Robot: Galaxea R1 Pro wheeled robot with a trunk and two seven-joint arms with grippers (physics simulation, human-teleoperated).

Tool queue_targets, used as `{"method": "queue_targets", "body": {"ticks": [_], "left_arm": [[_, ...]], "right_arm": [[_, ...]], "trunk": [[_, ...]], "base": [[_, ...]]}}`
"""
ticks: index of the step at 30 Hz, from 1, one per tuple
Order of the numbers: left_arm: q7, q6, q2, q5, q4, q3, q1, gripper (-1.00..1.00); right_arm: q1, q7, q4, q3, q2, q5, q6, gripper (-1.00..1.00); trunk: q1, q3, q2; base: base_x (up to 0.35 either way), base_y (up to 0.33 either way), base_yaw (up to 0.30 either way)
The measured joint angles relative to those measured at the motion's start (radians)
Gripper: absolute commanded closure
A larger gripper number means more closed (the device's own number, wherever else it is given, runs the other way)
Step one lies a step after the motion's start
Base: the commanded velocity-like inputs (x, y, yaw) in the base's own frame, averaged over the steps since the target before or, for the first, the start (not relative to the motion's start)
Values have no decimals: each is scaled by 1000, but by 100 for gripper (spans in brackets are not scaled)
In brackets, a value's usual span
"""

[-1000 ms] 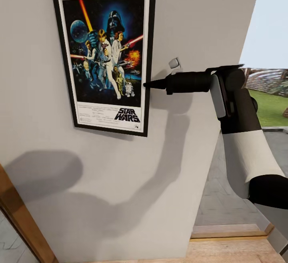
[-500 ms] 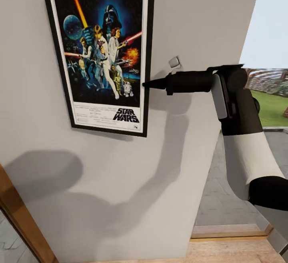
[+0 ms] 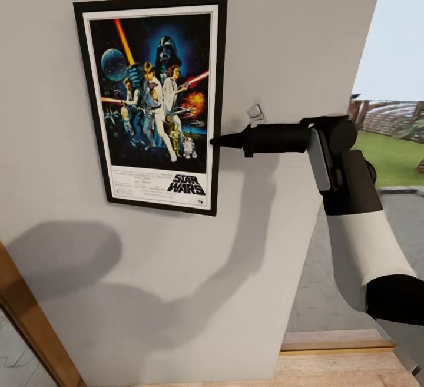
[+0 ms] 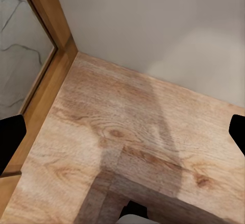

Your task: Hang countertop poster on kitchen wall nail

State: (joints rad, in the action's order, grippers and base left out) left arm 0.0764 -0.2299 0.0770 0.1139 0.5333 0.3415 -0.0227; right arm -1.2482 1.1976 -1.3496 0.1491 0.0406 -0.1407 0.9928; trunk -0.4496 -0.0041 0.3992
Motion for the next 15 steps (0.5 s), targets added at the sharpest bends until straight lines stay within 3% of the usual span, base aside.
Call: {"method": "queue_targets", "body": {"ticks": [15], "left_arm": [[0,0,0,0,0,0,0,-100]], "right_arm": [[64,0,-53,1,1,-1,0,100]], "trunk": [[0,0,0]], "base": [[0,0,0]]}}
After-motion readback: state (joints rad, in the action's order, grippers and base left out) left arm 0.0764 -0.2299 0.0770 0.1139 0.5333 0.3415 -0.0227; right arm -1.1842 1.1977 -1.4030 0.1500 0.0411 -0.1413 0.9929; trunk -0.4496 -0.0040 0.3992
